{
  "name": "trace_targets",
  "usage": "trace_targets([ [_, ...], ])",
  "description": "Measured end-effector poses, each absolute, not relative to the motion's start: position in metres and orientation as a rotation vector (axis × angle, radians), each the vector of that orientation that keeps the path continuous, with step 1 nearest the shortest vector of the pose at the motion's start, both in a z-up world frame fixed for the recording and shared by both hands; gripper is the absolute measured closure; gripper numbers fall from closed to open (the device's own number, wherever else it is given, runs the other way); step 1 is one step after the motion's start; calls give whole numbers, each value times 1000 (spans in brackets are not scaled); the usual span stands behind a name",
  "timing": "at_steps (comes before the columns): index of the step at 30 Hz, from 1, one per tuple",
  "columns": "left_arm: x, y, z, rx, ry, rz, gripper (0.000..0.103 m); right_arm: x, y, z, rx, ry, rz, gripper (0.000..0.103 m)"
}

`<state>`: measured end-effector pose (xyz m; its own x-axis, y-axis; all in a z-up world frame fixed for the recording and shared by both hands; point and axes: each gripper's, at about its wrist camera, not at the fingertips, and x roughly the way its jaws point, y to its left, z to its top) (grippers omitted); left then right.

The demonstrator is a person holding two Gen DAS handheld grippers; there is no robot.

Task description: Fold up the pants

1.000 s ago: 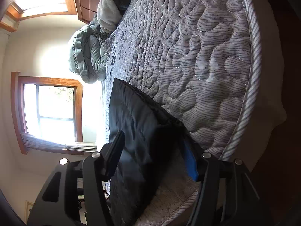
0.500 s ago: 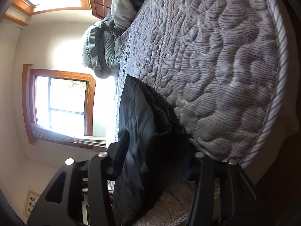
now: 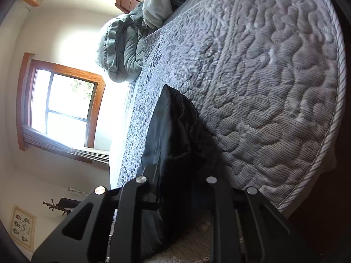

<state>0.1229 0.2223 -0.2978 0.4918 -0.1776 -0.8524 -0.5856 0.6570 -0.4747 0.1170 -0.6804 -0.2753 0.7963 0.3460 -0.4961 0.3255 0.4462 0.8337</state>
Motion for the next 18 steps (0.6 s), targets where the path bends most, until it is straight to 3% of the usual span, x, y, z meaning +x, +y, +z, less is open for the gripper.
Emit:
trace_targets([
  [18, 107, 232, -293, -859, 1006, 229, 11, 138, -628, -168, 852, 692, 35, 87],
])
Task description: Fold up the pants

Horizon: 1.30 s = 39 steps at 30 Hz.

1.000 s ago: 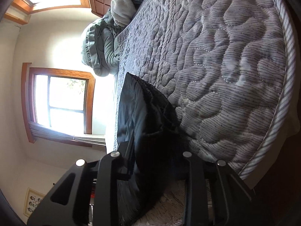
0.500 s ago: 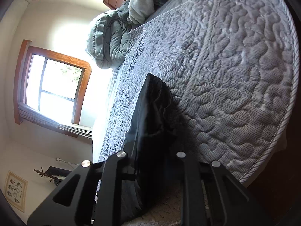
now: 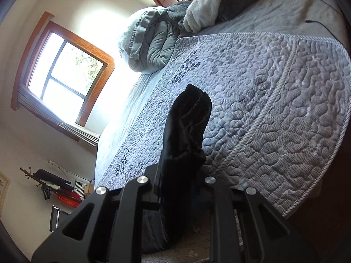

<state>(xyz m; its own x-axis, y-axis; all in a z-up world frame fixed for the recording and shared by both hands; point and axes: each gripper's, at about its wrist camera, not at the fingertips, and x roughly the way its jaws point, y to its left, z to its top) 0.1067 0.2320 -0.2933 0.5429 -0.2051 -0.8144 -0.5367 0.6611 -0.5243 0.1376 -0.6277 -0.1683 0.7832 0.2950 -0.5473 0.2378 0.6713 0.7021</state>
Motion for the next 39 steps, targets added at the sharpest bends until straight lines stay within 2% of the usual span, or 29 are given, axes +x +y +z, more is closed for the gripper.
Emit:
trace_targets([
  [10, 97, 236, -292, -883, 973, 211, 11, 146, -595, -127, 743, 679, 69, 87],
  [39, 78, 232, -292, -881, 908, 210, 10, 152, -522, -72, 551, 677, 113, 88],
])
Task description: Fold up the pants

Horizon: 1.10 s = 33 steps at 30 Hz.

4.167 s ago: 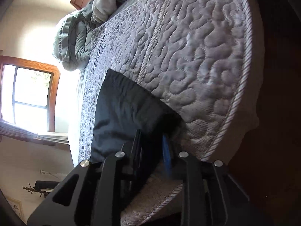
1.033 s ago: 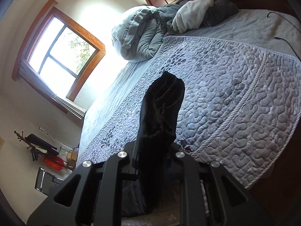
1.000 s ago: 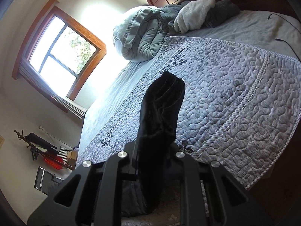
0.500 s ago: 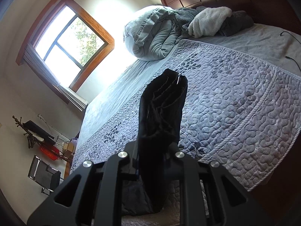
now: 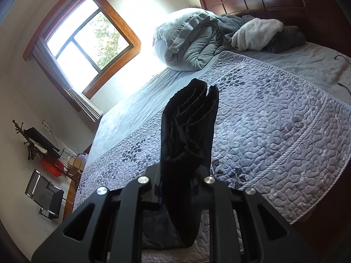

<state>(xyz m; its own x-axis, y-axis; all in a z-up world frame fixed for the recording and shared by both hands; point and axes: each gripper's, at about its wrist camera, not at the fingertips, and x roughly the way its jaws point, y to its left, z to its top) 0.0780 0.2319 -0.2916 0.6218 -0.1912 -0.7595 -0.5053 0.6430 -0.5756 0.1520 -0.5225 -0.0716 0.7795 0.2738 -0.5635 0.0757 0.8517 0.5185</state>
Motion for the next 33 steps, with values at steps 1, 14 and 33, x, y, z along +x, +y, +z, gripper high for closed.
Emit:
trace_targets([
  [1, 78, 231, -292, -881, 906, 209, 10, 152, -520, -69, 540, 676, 114, 88],
  [14, 77, 231, -294, -879, 889, 198, 10, 155, -474, -50, 360, 685, 93, 88],
  [33, 85, 213, -290, -807, 916, 241, 10, 151, -453, -38, 271, 644, 98, 88],
])
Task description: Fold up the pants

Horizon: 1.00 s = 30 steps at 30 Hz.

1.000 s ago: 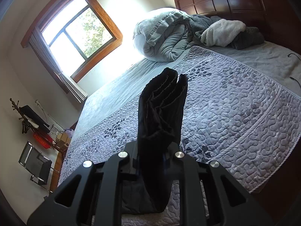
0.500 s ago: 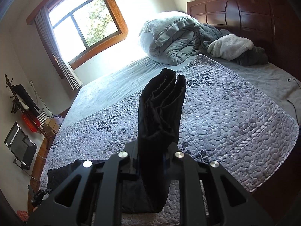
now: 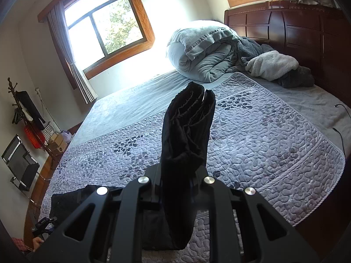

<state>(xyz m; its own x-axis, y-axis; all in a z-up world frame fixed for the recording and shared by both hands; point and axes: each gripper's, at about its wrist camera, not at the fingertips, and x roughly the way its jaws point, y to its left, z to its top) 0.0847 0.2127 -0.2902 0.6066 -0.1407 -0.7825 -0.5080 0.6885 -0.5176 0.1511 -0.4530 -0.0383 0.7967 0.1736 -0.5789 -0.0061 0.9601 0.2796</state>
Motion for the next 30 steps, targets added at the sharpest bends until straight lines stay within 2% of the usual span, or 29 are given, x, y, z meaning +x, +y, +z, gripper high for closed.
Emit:
trace_targets([
  [30, 82, 198, -289, -805, 884, 254, 10, 156, -411, -28, 117, 647, 147, 88],
])
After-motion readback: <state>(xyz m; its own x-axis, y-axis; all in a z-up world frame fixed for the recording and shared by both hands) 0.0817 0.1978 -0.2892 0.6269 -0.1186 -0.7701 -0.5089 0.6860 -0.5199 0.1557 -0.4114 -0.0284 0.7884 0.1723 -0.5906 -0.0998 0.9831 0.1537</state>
